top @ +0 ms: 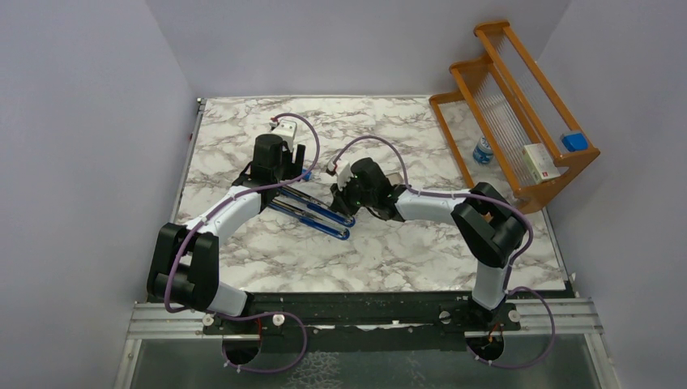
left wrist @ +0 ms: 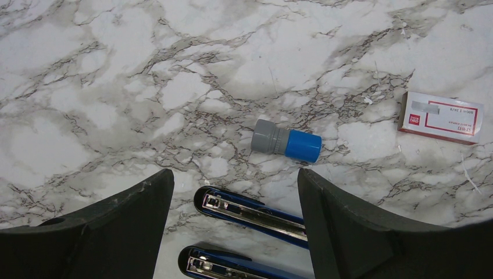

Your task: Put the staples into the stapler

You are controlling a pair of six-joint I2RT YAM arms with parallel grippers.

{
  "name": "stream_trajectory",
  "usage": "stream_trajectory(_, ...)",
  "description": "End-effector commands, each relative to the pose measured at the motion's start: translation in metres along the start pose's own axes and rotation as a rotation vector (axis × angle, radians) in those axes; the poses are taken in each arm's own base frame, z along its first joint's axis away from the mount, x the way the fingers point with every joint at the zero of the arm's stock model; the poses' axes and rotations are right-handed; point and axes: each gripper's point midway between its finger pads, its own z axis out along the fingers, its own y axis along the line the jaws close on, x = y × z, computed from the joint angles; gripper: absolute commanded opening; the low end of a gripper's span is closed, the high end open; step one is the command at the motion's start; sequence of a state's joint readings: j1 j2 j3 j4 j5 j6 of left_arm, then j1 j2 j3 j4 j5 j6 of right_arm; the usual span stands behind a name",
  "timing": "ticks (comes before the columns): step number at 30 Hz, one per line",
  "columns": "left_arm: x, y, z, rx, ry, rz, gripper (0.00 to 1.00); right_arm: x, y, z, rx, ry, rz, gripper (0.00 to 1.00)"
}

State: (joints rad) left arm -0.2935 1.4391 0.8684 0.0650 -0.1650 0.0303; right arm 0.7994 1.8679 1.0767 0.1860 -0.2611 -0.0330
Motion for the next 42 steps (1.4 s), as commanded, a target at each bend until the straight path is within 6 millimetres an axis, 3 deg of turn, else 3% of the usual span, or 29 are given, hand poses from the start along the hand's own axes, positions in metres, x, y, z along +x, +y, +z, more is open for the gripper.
stream_trajectory(1,-0.0056,0.0006,-0.0031,0.011,-0.03,-0.012,0.81,-0.012,0.0,-0.0081,0.03,-0.023,-0.048,0.01)
stream_trajectory(42,-0.0049,-0.0002,-0.0028,0.017,-0.03,-0.015,0.81,-0.0073,0.0057,-0.0028,0.041,0.026,-0.073,0.01)
